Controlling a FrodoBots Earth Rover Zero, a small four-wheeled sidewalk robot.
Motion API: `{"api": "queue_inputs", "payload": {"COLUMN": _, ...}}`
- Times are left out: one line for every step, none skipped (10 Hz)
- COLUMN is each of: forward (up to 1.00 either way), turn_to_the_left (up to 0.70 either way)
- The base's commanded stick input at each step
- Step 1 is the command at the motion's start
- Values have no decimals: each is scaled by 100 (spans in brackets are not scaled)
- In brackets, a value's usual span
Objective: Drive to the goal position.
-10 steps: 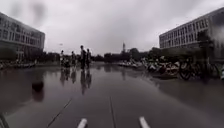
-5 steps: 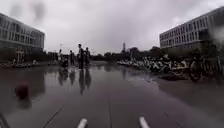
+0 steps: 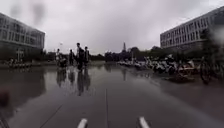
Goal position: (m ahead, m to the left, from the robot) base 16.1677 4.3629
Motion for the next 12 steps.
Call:
{"api": "queue_inputs", "payload": {"forward": 91, "turn_to_the_left": 0}}
{"api": "queue_inputs", "payload": {"forward": 91, "turn_to_the_left": 0}}
{"api": "queue_inputs", "payload": {"forward": 91, "turn_to_the_left": 0}}
{"api": "queue_inputs", "payload": {"forward": 91, "turn_to_the_left": 0}}
{"api": "queue_inputs", "payload": {"forward": 91, "turn_to_the_left": 0}}
{"api": "queue_inputs", "payload": {"forward": 91, "turn_to_the_left": 0}}
{"api": "queue_inputs", "payload": {"forward": 91, "turn_to_the_left": 0}}
{"api": "queue_inputs", "payload": {"forward": 91, "turn_to_the_left": 0}}
{"api": "queue_inputs", "payload": {"forward": 91, "turn_to_the_left": 0}}
{"api": "queue_inputs", "payload": {"forward": 91, "turn_to_the_left": 0}}
{"api": "queue_inputs", "payload": {"forward": 91, "turn_to_the_left": 0}}
{"api": "queue_inputs", "payload": {"forward": 91, "turn_to_the_left": 0}}
